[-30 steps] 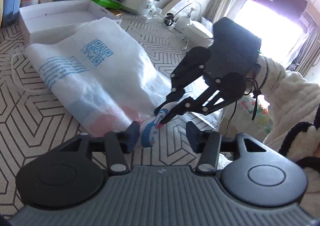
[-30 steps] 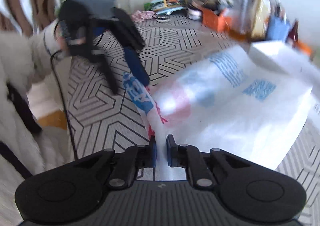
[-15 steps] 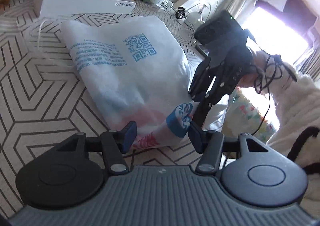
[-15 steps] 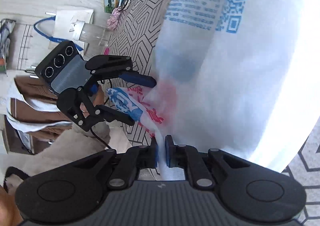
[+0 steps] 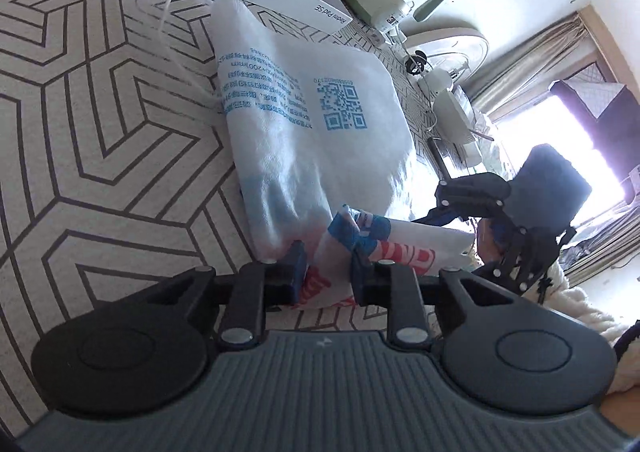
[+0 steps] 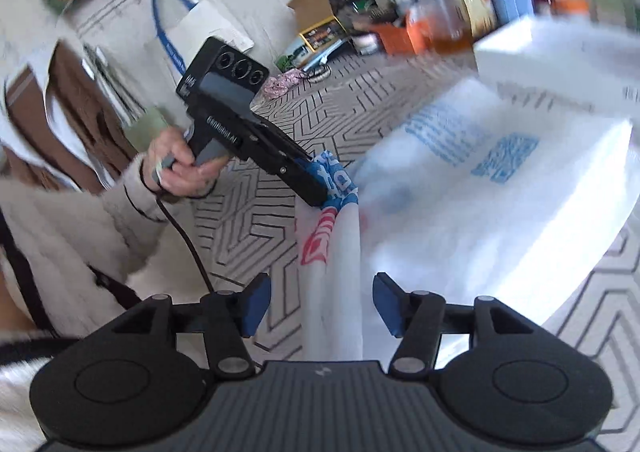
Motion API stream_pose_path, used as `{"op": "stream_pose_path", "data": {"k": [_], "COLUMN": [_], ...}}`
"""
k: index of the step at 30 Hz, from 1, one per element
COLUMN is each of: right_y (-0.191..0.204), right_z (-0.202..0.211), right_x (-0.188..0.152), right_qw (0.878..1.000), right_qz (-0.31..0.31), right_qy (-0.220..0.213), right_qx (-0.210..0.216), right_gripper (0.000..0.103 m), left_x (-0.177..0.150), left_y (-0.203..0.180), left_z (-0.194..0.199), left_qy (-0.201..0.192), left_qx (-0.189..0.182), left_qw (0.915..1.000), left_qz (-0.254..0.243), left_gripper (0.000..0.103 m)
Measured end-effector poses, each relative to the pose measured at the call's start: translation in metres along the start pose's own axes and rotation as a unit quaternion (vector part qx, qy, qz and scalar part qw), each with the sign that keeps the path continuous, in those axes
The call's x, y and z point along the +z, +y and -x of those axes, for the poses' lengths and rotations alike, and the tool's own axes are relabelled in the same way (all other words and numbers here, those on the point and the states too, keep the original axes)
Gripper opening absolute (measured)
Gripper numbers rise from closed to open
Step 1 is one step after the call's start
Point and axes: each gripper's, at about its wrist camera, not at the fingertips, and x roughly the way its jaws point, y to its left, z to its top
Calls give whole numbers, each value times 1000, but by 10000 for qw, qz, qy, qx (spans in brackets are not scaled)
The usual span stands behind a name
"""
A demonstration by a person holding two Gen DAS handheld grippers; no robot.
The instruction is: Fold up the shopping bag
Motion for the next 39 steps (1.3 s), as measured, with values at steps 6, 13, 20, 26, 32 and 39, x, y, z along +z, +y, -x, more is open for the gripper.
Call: {"op": "stream_pose_path", "data": {"k": [6,13,20,26,32,39], "right_y": [-11,-85,-117,-110,-114,-103], "right_z": [4,-25,-61,-63,-63,-53], "right_x": [11,40,37,35,35,31], "right_qw": [9955,9485,9348,9403,9330,9452], "right_qz": [-784,-2924,-3326,-3203,-3391,-3141], "right_qy": [-191,339,902,921,931,585], "right_qx": [491,1172,853,688,762,673], "right_gripper": [9,9,9,8,8,22], "left_x": [-5,-11,-9,-9,-7,-1], "left_y": [8,8,-7,-63,-81,-41], "left_z": [2,10,29,48,18,-5], "left_qy": [-224,-385,-908,-1562,-917,-691], "left_qx": [-164,-130,324,1042,956,1611], "left_qw": [9992,9985,9953,9764,9776,9758], "left_qz": [274,376,52,-1064,-1636,-1306], "left_gripper": [24,24,27,28,28,28]}}
